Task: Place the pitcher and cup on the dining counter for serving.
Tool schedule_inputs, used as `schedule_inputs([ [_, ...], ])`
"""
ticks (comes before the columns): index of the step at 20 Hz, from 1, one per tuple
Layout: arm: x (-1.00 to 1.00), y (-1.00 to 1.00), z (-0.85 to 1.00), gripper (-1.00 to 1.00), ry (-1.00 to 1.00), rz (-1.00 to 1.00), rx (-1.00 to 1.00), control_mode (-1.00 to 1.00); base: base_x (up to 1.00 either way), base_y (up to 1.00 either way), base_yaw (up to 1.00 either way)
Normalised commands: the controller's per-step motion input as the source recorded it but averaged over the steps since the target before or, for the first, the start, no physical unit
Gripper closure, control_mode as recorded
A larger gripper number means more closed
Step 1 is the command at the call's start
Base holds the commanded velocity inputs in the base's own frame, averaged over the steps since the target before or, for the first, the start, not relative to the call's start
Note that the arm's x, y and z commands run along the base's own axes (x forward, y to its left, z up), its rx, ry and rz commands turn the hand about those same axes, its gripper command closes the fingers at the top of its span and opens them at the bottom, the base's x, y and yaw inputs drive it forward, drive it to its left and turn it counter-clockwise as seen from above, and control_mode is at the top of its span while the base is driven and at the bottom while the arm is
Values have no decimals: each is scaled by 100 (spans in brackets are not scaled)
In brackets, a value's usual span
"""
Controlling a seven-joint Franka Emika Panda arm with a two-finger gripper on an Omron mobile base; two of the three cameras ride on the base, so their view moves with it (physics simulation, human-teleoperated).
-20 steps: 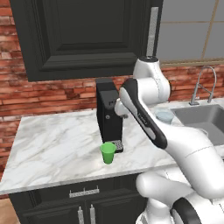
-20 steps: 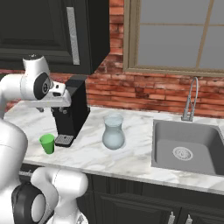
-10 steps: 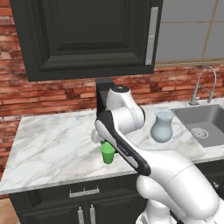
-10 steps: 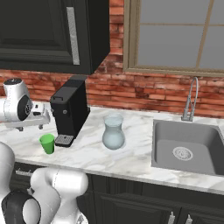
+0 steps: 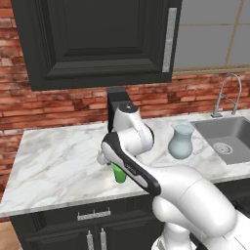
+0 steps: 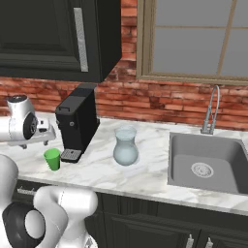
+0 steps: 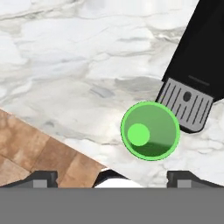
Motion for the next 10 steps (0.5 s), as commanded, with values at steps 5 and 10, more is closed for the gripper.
schedule_inputs([
  [5,16,0,-61,-100,2,0,-1,-100,0,0,0],
  [10,11,0,-45,-100,-1,-1,-1,-100,0,0,0],
])
